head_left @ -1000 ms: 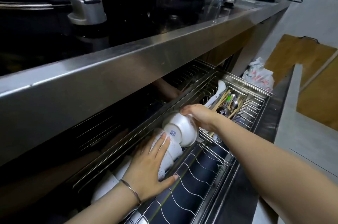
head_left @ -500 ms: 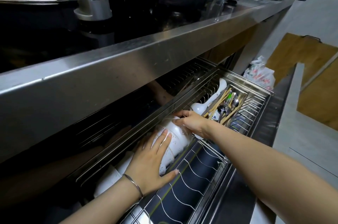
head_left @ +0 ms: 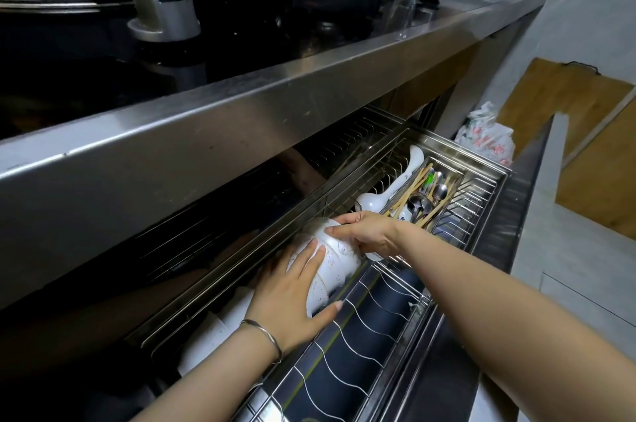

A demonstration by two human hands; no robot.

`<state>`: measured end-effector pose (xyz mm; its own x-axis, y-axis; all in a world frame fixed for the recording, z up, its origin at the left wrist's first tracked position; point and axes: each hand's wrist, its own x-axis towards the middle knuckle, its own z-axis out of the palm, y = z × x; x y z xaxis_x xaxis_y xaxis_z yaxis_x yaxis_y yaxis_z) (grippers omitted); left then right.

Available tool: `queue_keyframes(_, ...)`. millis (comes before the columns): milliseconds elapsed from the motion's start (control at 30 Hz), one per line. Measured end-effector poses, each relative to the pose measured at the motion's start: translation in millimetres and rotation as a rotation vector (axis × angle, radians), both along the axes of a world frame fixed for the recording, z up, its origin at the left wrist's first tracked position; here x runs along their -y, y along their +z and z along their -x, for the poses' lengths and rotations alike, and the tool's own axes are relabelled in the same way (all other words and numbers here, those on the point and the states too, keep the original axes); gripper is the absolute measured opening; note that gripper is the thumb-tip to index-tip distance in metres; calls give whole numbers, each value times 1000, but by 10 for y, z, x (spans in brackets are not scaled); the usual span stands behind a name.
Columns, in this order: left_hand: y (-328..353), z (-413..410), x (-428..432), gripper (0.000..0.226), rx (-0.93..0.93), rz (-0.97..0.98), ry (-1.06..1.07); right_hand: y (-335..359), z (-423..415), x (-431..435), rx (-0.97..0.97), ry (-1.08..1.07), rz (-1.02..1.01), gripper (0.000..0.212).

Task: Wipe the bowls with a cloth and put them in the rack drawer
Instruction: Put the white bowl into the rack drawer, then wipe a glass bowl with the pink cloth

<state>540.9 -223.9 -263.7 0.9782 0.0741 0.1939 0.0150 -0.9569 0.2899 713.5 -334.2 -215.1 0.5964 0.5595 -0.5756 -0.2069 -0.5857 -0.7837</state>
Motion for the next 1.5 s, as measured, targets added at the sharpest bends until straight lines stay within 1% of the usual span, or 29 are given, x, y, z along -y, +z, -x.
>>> queue_keyframes(67, 59, -8, 11, 82, -21, 17, 18, 20, -3, 5, 5, -6, 13, 27)
queue_keyframes(167, 140, -11, 27, 101, -158, 78, 20, 58, 11, -6, 19, -20, 46, 36)
queue_keyframes(233, 156, -3, 26, 105, -184, 53, 28, 65, 5, -12, 24, -32, 83, 37)
queue_keyframes(333, 179, -6, 47, 106, -223, 9, 28, 107, -7, 2, 54, -25, 150, 45)
queue_keyframes(467, 230, 11, 91, 105, -316, -53, 38, 431, 79, 82, 152, -50, 114, 42)
queue_keyframes(633, 535, 138, 196, 105, -310, -115, -5, 751, 412, 376, 361, -76, -2, 25)
queue_keyframes(733, 986, 335, 288, 101, -241, -79, -46, 984, 780, 598, 467, -126, -113, 19)
queue_keyframes(800, 1318, 492, 344, 90, -88, -111, -61, 1179, 1038, 738, 538, -165, -170, 16)
queue_keyframes(867, 1624, 678, 385, 71, 52, -164, -68, 1408, 1298, 830, 609, -205, -213, 19)
queue_keyframes(900, 1789, 775, 393, 65, 119, -191, -72, 1540, 1438, 856, 648, -218, -230, 21)
queue_keyframes(1033, 2464, 1216, 337, 57, 318, -263, -72, 2069, 2038, 837, 753, -208, -337, 23)
queue_keyframes(1100, 2741, 1506, 217, 58, 338, -318, -36, 2265, 2306, 757, 810, -158, -372, 28)
queue_keyframes(1300, 3146, 2600, -373, 58, 377, -337, 142, 2632, 3070, 268, 913, 59, -442, 36)
queue_keyframes(1433, 3188, 3266, -848, 57, 341, -315, 258, 2762, 3514, -197, 950, 246, -461, 37)
queue_keyframes(1500, 3181, 3604, -1102, 57, 279, -301, 322, 2809, 3771, -487, 964, 359, -458, 35)
